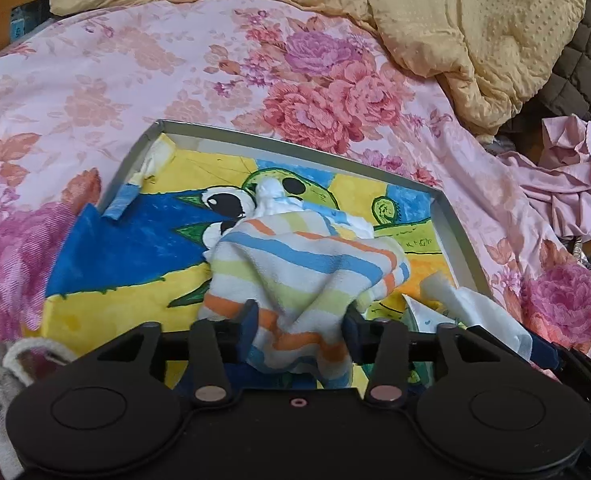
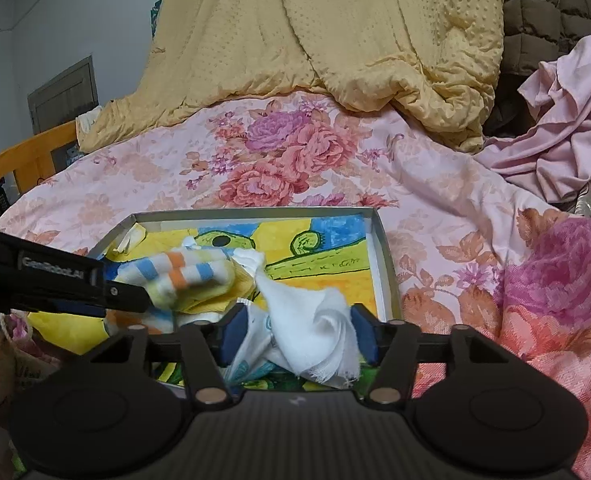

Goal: Organize soft objects
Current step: 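Open both tools to release the cloths and lift away from the tray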

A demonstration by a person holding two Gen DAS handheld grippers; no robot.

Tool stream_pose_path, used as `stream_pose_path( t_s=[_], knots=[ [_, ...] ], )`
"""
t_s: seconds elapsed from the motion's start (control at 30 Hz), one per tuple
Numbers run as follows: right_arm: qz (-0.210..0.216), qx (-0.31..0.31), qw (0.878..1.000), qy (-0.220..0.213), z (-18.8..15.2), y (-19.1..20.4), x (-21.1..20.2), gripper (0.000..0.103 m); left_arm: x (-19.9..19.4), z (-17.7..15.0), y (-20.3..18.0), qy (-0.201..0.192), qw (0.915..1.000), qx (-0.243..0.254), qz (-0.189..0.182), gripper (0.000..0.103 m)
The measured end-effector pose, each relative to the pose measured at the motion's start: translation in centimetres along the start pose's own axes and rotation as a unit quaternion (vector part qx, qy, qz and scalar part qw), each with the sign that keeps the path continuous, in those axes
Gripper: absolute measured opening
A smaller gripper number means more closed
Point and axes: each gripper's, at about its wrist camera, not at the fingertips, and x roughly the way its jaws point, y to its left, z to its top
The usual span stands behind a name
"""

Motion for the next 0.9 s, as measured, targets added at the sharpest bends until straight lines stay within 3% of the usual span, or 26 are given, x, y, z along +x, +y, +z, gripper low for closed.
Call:
stream_pose_path(
  t_s=[0.23,0.4,0.63,0.73,0.9],
  knots=[
    [-0.008,0.007,0.999,-0.044,0.7,0.3,-3.4,0.095,-3.6,-0.3,0.3,-0.039,0.9991,0.011,-0.010,0.073],
    [-0.016,0.012,0.996,-0.085,1.4,0.2,-7.0,0.102,-7.2,-0.8,0.1,-0.075,0.9969,0.020,-0.012,0.085],
    [-0.018,0.017,0.994,-0.109,1.1,0.8,-11.6,0.103,-13.3,-2.7,-0.7,-0.150,0.9858,0.072,-0.020,0.093],
    [-0.021,0.017,0.993,-0.115,0.5,1.5,-13.3,0.103,-15.8,-4.0,-1.2,-0.181,0.9791,0.090,-0.020,0.102],
    [-0.031,0.005,0.990,-0.136,-0.5,3.2,-16.3,0.103,-18.5,-6.1,-1.1,-0.183,0.9785,0.093,-0.019,0.102]
  ],
)
